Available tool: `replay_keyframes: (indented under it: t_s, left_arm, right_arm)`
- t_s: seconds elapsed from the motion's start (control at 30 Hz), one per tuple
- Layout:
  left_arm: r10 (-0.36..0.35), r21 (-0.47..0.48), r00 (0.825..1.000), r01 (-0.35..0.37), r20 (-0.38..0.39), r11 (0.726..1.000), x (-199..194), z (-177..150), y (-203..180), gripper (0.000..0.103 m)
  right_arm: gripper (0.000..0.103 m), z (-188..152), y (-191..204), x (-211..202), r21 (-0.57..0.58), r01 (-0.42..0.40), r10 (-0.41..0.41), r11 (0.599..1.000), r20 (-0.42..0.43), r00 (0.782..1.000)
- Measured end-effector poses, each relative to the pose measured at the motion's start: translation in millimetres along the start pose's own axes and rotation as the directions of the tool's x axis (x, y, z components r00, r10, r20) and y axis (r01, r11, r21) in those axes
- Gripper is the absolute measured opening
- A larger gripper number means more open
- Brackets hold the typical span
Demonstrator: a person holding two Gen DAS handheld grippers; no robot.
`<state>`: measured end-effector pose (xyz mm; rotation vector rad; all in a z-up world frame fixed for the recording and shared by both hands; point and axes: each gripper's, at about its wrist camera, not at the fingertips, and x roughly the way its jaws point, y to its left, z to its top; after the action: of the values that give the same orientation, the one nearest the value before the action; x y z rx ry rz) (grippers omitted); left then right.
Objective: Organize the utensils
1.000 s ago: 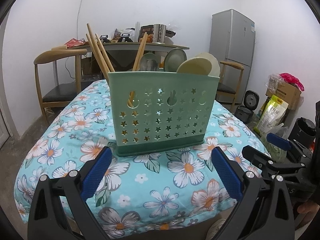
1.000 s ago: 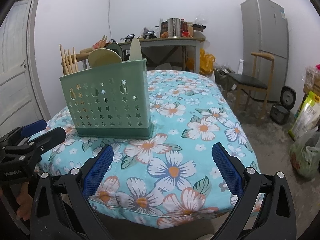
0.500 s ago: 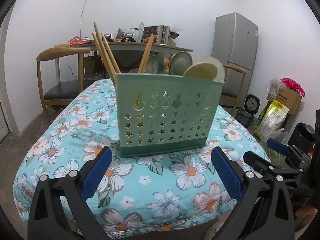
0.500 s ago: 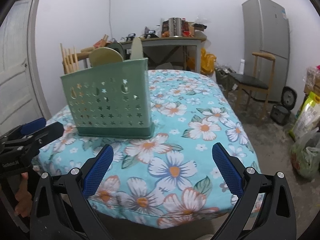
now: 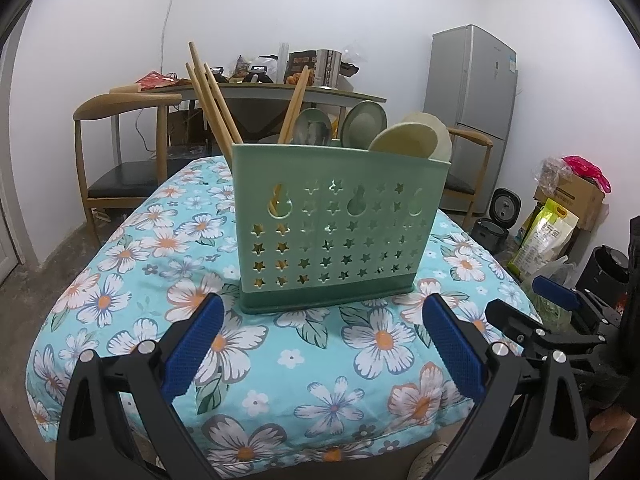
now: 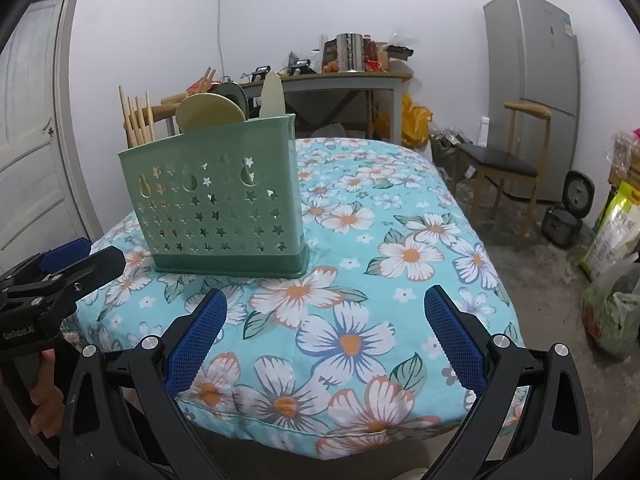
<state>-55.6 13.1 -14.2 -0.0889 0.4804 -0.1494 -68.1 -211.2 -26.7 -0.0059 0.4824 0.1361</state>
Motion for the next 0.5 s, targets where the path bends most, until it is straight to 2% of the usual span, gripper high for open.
replay_keyframes:
  t_s: [0.2,0.27,0.4,0.5]
  left_arm:
    - [-0.001,-0.004,1.0,0.001,-0.006,1.0,1,0,1,0.097]
    - [-0.029,-0.026,0.999,0.028,-0.028,0.999,4,0,4,0.097]
    - [-0.044,-0.043,0.998,0.042,-0.055,0.998,10,0,3,0.097]
    - [-0.042,-0.027,0.998,0.041,-0.041,0.999,7,0,-3,0.097]
  right_arm:
    - [0.095,-1,1,-4,0.0,0.01,-0.01,1.0,0.014,1.0]
    - [0.095,-1,-2,-3,0.022,0.021,-0.021,1.0,0.008,1.0]
    - [0.095,1,-8,-5,0.066,-0.01,0.009,0.998,0.009,1.0]
    - [0.095,1,-5,-4,0.048,0.005,-0.005,0.999,0.002,1.0]
